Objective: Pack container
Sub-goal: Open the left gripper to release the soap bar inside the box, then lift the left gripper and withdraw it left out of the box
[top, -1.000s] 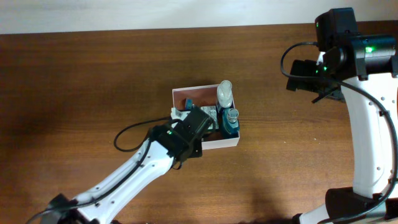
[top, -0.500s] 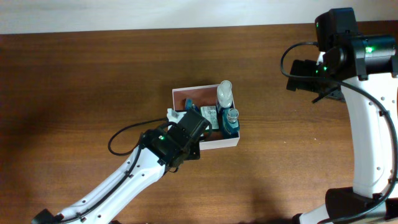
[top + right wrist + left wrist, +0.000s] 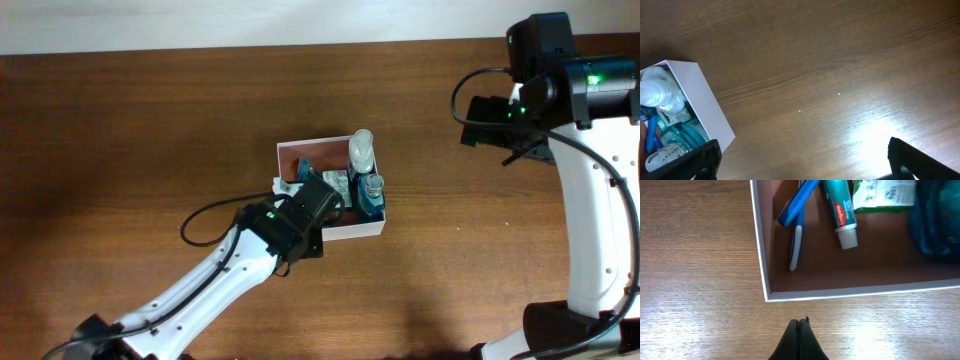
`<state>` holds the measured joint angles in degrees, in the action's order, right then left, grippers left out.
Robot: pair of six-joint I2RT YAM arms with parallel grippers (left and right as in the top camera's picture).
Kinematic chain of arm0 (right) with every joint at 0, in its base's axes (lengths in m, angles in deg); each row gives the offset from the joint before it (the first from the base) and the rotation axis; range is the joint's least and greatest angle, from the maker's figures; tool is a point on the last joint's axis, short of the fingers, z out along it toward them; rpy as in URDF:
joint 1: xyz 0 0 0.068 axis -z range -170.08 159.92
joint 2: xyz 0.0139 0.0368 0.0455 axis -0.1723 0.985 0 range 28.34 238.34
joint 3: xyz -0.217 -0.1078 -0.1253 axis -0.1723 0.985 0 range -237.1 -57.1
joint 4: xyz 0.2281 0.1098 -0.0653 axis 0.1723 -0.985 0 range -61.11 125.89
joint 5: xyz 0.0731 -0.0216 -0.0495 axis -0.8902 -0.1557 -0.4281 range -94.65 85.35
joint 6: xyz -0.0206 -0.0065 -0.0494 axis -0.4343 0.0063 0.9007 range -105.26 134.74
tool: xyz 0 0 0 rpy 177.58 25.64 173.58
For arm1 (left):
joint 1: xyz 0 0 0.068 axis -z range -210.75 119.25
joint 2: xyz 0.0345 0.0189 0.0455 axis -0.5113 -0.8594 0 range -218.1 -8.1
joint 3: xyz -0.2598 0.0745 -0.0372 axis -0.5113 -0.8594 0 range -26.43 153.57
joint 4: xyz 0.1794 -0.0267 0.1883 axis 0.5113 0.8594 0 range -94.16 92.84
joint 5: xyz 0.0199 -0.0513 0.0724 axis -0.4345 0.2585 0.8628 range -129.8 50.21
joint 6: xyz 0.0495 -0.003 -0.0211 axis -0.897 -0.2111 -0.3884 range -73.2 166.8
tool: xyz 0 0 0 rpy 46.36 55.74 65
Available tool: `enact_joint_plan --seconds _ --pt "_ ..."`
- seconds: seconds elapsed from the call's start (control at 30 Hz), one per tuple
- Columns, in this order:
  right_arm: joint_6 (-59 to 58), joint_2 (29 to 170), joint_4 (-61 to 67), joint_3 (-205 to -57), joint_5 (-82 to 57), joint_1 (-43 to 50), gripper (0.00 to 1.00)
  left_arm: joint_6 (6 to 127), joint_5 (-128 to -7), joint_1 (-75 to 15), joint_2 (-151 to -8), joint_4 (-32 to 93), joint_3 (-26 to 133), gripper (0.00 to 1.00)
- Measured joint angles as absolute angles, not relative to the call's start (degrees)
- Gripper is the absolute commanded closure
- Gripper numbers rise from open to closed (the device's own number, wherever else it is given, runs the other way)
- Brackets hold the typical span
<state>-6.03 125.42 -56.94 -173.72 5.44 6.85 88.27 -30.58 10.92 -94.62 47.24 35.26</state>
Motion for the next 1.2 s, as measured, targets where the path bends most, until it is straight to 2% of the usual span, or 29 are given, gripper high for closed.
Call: enact_joint_plan --seconds 1.2 --pt "-6.0 125.4 -56.9 -173.7 5.4 6.9 0.01 88.2 -27.1 11.2 -101.3 43.3 34.9 1.00"
